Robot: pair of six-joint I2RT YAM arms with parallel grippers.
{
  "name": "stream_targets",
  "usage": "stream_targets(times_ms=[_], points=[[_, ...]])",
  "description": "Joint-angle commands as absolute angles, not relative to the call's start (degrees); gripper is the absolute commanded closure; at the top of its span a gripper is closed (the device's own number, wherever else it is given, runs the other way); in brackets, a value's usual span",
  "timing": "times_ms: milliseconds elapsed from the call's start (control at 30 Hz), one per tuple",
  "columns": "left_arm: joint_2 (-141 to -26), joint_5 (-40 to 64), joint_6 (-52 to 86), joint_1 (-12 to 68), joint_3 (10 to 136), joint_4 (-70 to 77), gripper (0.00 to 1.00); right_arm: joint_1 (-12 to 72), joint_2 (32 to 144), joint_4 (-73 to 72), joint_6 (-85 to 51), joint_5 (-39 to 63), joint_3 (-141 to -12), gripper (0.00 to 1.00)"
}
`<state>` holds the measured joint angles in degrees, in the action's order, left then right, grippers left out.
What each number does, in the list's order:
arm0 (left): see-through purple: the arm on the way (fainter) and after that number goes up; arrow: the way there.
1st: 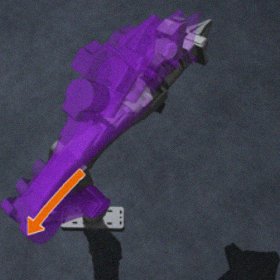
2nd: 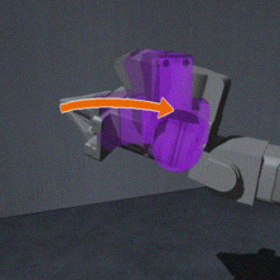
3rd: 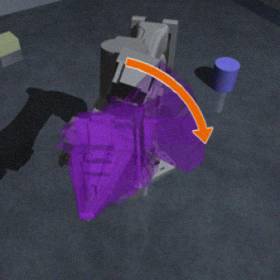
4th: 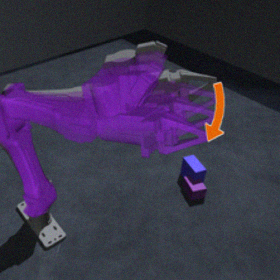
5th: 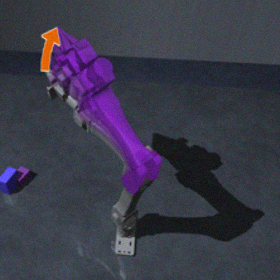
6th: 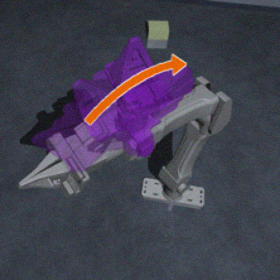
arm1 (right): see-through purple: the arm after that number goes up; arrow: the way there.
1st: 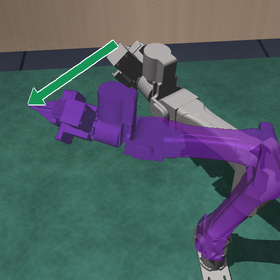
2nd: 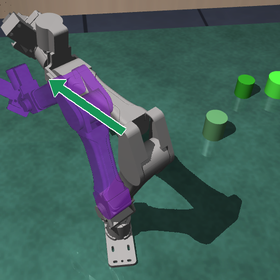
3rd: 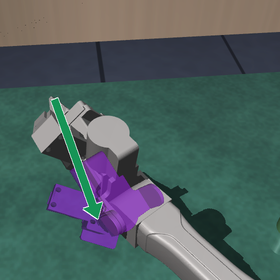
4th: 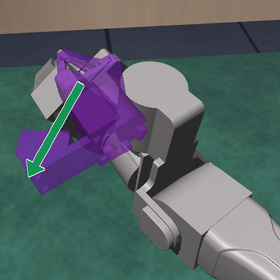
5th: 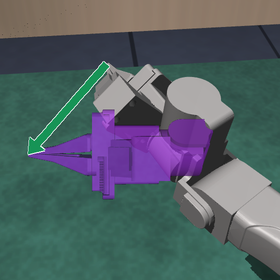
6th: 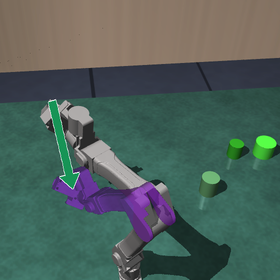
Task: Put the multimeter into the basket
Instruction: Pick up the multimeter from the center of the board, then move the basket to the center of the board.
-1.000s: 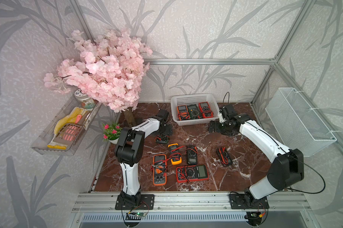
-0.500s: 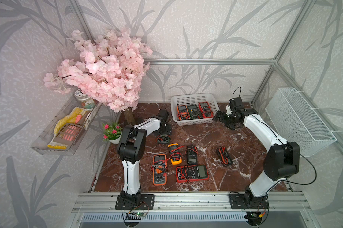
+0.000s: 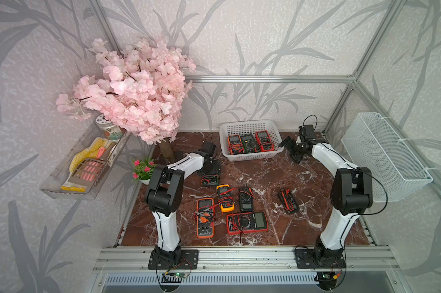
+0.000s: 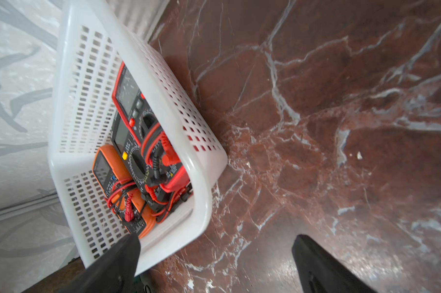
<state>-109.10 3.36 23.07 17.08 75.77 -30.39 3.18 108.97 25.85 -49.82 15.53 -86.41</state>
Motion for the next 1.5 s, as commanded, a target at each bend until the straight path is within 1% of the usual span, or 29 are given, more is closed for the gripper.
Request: stream_targets(times_ms=[0,167,300,467,600,867,1067,1233,1367,1467], points=[[-103.0,3.2,24.6,17.2,75.5,-30.1,0.55,2.1,111.3,21.5,-52.8,15.5,-89.3,0.01],[-99.1,3.8,24.9,17.1,76.4,-30.5,0.55,0.9,116.2,19.7,-54.3,16.5,-93.2,0.01],[-97.1,5.6,24.5,17.2,78.8,-30.7,0.55,0.8,120.9,18.4,-54.8,19.2,-97.9,0.01],[-96.9,7.2,25.4,17.3,83.8,-31.3,0.55,1.1,125.5,16.1,-57.1,24.5,-101.7,0.01],[-98.3,8.9,26.2,17.6,87.8,-30.8,0.55,2.4,125.9,14.8,-57.7,25.6,-101.4,0.01],[-103.9,10.2,25.5,19.5,96.5,-31.9,0.54,5.9,124.3,13.0,-58.8,27.2,-98.5,0.0],[-107.0,10.1,26.4,20.5,99.3,-30.4,0.54,7.9,121.7,10.5,-60.4,28.3,-94.7,0.01],[-110.6,10.7,26.8,20.7,102.4,-28.9,0.54,7.5,116.9,11.7,-58.9,24.9,-89.9,0.01],[-113.9,10.8,26.4,21.0,106.1,-27.7,0.54,5.6,112.5,13.3,-57.1,23.2,-85.5,0.01],[-116.7,8.5,24.8,21.7,110.0,-28.4,0.54,3.8,109.5,15.0,-55.9,22.8,-82.9,0.01]])
